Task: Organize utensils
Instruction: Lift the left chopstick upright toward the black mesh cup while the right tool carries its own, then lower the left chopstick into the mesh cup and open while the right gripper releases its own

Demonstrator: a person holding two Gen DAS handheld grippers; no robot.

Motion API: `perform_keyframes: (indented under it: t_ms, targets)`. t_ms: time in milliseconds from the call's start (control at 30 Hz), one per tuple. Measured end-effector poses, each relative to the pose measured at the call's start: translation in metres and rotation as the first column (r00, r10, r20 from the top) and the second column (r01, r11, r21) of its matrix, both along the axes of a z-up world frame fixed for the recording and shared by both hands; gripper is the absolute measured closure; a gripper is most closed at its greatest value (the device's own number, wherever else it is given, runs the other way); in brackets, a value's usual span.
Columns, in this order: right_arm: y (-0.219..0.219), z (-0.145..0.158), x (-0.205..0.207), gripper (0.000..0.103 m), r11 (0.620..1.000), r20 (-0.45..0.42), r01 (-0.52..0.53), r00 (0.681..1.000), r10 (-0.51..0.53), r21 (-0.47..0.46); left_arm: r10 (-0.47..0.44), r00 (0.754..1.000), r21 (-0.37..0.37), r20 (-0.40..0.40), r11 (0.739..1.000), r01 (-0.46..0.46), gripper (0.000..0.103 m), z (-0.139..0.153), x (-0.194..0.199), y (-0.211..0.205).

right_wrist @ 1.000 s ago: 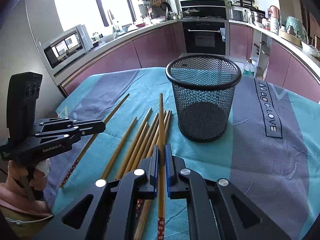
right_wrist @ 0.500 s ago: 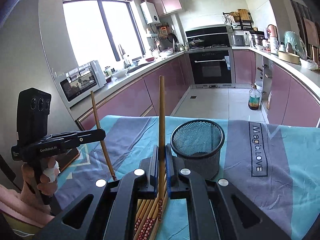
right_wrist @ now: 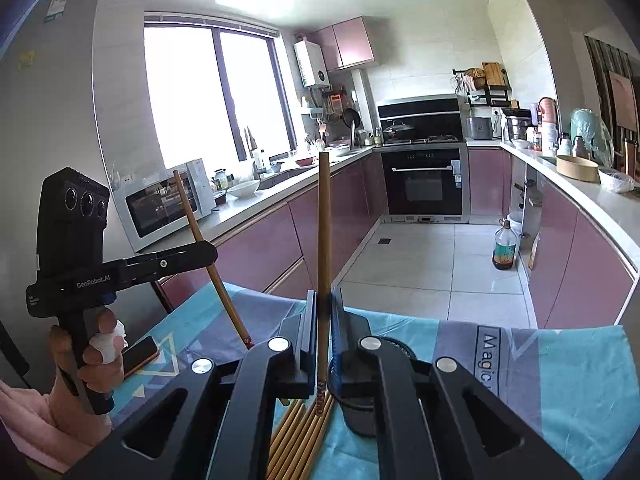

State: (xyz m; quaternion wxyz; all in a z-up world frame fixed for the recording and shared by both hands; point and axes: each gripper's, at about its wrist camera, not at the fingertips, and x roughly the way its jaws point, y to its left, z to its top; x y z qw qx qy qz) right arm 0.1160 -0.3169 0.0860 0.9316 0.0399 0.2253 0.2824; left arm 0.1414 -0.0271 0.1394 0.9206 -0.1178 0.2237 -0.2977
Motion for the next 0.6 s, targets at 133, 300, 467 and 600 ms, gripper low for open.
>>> perform_keyframes:
  t_ms: [133, 300, 467, 600]
  targets:
    - [-0.008, 0.010, 0.011, 0.098, 1.000, 0.020, 0.024, 1.000, -0.024, 0.003, -0.007, 1.000, 0.002, 0.025, 1.000, 0.007, 0.096, 0.016, 0.014, -0.013]
    - [-0.012, 0.016, 0.020, 0.098, 0.999, 0.037, 0.051, 0.998, -0.051, -0.002, -0.017, 1.000, 0.013, 0.000, 1.000, 0.017, 0.096, 0.020, 0.038, -0.030]
    - [-0.009, 0.008, 0.036, 0.098, 0.997, 0.018, 0.066, 0.998, -0.065, -0.028, -0.026, 0.999, 0.063, -0.030, 0.998, 0.028, 0.096, 0.004, 0.055, -0.049]
    - [-0.003, -0.011, 0.051, 0.098, 0.996, -0.048, 0.056, 0.997, -0.059, -0.066, -0.037, 0.997, 0.116, -0.069, 0.992, 0.045, 0.096, -0.016, 0.070, -0.062]
